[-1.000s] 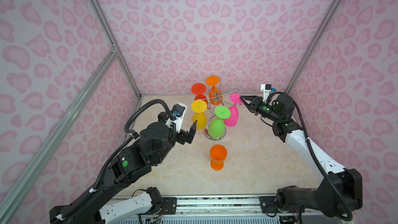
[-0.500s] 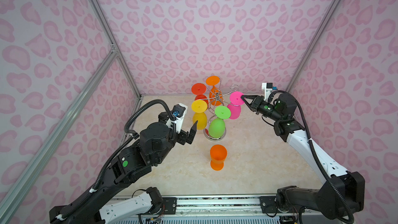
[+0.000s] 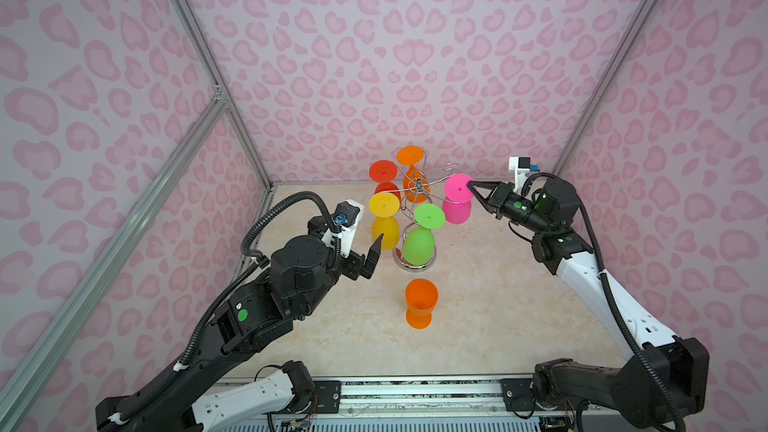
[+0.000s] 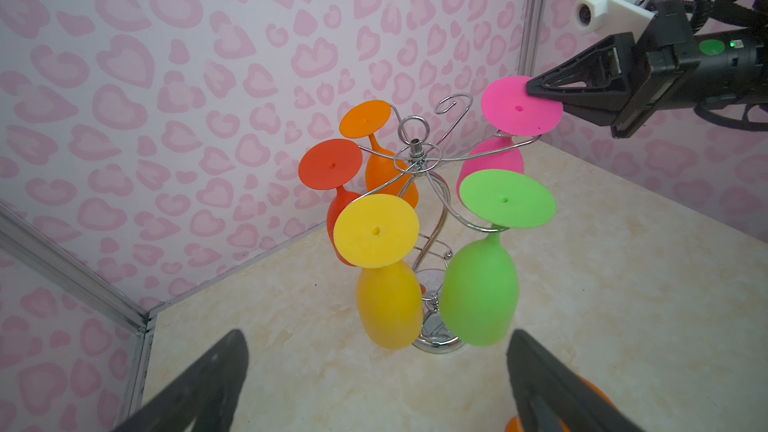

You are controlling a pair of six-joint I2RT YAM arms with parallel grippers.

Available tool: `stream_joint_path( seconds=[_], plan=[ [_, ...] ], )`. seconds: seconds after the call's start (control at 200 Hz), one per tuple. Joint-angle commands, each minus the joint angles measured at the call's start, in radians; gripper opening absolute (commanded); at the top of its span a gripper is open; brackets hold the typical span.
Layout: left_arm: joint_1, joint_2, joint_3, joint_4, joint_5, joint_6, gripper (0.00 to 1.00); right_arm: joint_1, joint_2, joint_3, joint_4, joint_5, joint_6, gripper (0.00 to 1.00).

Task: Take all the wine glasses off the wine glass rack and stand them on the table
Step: 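Close the right gripper on the pink glass foot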

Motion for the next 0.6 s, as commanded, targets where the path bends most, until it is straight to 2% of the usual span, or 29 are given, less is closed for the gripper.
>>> stream_joint_path(
  seconds=[0.0, 0.595],
  plan=[
    [0.001, 0.002, 0.004, 0.041, 0.009, -0.001, 0.99, -0.008, -0.01, 0.0, 0.029, -0.006, 0.006, 0.0],
    [0.002, 0.013, 0.001, 0.044, 0.02, 0.003, 0.99, -0.017, -0.088, -0.047, -0.006, -0.026, 0.009, 0.0]
  ],
)
